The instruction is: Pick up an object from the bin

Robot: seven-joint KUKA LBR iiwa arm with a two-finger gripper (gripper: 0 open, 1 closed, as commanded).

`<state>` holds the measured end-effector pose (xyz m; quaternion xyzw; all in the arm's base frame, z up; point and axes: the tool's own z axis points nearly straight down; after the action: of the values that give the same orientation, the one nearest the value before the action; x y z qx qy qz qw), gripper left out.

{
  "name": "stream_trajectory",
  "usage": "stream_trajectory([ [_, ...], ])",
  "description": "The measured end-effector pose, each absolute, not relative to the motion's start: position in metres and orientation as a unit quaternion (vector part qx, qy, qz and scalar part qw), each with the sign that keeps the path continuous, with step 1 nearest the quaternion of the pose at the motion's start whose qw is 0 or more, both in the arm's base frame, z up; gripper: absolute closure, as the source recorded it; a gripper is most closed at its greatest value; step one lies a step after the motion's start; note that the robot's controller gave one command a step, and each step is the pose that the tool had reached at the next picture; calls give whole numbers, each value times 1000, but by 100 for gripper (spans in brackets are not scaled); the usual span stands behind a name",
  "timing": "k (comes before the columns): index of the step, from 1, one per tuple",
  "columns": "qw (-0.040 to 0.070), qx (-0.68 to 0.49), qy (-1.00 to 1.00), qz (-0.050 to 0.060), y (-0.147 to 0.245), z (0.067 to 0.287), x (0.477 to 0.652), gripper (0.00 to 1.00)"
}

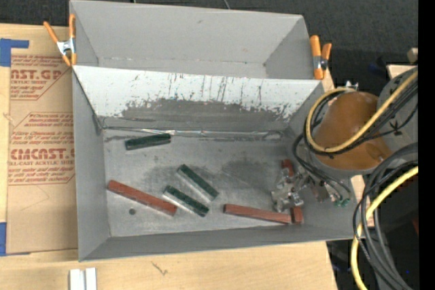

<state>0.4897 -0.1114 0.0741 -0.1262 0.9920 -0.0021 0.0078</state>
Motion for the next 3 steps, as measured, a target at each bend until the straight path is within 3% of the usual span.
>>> stream_trajectory([
  [1,26,-125,992,-4,-110,77,499,0],
  [2,6,-127,992,-1,-111,74,489,100],
  [3,6,-127,992,-1,-111,74,489,100],
])
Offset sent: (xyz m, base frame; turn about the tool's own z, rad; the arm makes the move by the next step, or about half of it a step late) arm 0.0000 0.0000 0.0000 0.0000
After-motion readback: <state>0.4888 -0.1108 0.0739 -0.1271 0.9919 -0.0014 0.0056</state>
